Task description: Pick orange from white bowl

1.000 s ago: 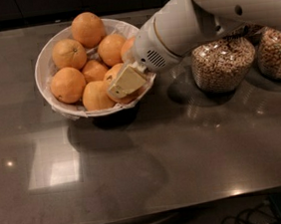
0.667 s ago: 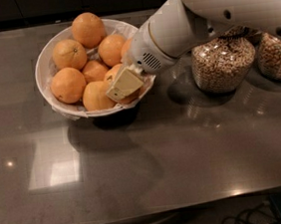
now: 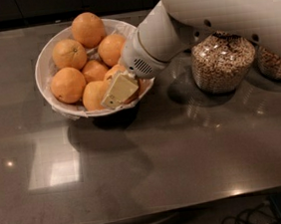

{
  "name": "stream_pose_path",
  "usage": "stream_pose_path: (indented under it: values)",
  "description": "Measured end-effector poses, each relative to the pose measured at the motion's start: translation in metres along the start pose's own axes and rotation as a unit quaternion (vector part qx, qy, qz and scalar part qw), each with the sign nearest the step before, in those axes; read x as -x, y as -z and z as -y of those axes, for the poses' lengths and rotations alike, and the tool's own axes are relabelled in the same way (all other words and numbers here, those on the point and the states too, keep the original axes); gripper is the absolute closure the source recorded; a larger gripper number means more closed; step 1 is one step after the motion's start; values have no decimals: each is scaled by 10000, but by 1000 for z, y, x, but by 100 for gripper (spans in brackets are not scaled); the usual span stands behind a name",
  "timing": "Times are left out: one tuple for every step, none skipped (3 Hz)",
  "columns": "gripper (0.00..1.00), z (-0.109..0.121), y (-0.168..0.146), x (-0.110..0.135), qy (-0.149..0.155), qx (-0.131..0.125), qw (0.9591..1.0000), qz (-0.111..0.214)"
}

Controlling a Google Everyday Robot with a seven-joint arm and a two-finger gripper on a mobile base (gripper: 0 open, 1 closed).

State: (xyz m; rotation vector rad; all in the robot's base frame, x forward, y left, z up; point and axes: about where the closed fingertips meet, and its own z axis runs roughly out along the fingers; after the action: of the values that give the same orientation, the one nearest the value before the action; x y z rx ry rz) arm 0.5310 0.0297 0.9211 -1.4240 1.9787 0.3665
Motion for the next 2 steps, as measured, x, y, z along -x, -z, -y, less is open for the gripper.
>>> stream_pose_path:
  values:
    - [26,1,-8,-4,27,-47,9999,-120]
    - [29,4,-13,-2,43,-107,9998,-129]
